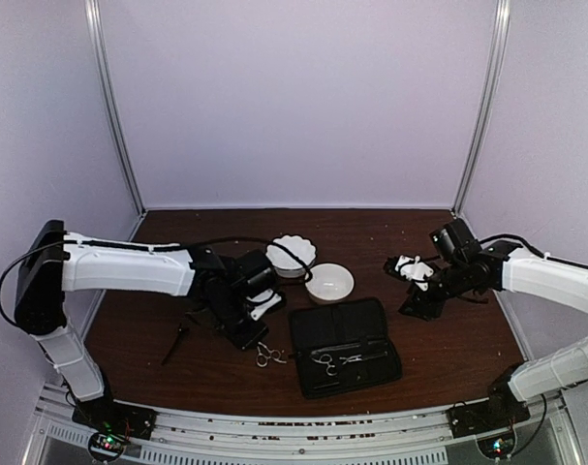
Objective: Sort the hair-cutting tools
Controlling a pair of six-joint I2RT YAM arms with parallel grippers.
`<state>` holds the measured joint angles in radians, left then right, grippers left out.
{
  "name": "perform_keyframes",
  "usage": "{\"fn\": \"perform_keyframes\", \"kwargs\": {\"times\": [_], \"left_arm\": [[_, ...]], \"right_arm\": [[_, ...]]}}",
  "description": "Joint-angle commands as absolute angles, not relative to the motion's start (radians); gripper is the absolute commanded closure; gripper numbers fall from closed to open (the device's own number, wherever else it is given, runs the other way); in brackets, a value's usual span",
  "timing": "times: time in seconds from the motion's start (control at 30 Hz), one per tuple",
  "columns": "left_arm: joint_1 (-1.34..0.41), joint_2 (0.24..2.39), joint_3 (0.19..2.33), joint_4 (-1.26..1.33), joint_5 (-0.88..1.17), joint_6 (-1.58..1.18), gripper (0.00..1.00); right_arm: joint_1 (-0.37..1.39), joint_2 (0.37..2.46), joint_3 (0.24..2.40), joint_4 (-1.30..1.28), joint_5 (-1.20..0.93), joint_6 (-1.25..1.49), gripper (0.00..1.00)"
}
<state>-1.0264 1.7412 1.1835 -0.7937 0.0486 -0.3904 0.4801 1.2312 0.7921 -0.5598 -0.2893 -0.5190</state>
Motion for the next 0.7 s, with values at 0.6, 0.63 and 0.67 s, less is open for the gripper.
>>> {"fn": "perform_keyframes", "kwargs": {"times": [0.6, 0.63, 0.67], "left_arm": [[-0.531, 1.349, 1.385, -0.545, -0.497, -0.285, 0.02], [-0.490, 1.324, 1.346, -0.495, -0.445, -0.318, 0.02], [-0.461, 1.285, 1.272, -0.441, -0.406, -0.379, 0.02]], "right_arm": [[0.845, 1.544, 1.571, -0.639, 0.018, -0.238, 0.33], [0.842, 1.583, 1.601, -0.641, 0.034, -0.188, 0.19], [0.829, 1.616, 1.645, -0.629, 0.007, -0.128, 0.03]]}}
